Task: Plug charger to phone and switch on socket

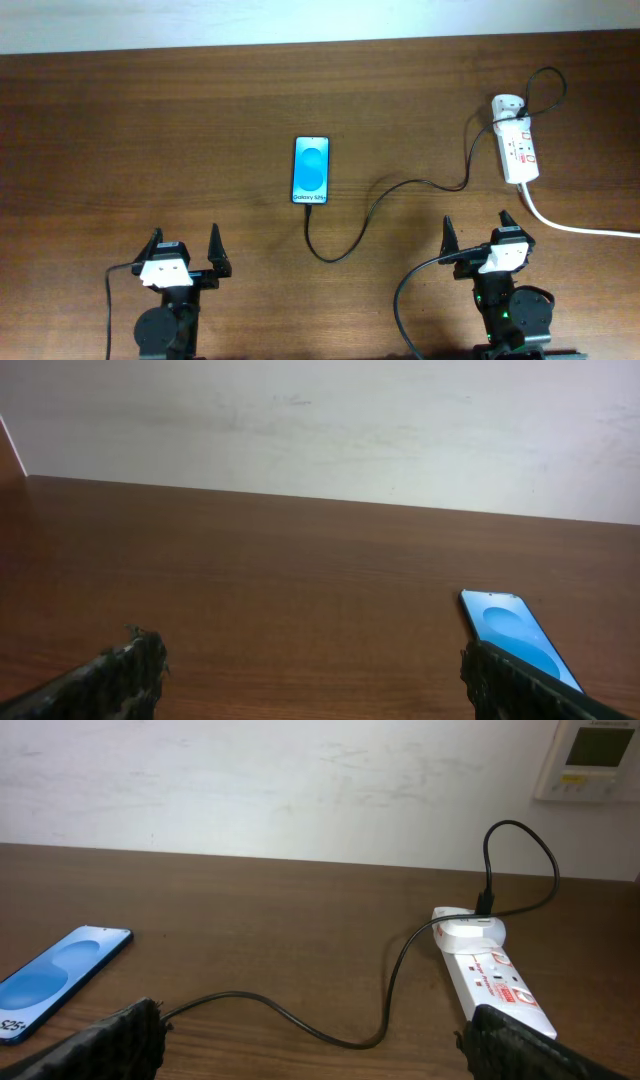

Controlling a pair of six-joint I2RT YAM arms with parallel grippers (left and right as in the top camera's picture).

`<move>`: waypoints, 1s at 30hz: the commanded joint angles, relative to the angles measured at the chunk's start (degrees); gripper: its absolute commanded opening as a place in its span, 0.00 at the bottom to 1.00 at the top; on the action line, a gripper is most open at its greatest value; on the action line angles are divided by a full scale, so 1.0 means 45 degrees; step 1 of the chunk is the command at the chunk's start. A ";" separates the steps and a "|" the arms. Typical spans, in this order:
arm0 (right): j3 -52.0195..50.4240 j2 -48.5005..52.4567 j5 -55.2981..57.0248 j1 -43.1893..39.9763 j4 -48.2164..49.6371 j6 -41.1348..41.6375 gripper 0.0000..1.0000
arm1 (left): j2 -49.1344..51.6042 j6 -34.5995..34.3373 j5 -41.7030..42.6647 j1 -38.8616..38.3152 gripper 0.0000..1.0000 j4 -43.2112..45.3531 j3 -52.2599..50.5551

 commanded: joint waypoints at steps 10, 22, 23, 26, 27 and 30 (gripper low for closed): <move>-0.0068 -0.0097 0.0068 0.0039 -0.0068 0.0019 0.98 | -0.0092 0.0243 0.0194 0.0063 0.99 -0.0097 -0.0019; -0.0068 -0.0097 0.0121 0.0024 -0.0087 0.0019 0.98 | -0.0092 0.0243 0.0194 0.0063 0.99 -0.0097 -0.0019; -0.0068 -0.0097 0.0121 0.0024 -0.0092 0.0024 0.98 | -0.0092 0.0243 0.0194 0.0063 0.99 -0.0097 -0.0019; -0.0068 -0.0097 0.0160 0.0024 -0.0102 0.0024 0.98 | -0.0092 0.0243 0.0194 0.0063 0.99 -0.0097 -0.0019; -0.0068 -0.0097 0.0160 0.0024 -0.0102 0.0029 0.98 | -0.0092 0.0243 0.0194 0.0063 0.99 -0.0097 -0.0019; -0.0068 -0.0097 0.0194 0.0024 -0.0102 0.0117 0.98 | -0.0092 0.0243 0.0194 0.0063 0.99 -0.0097 -0.0019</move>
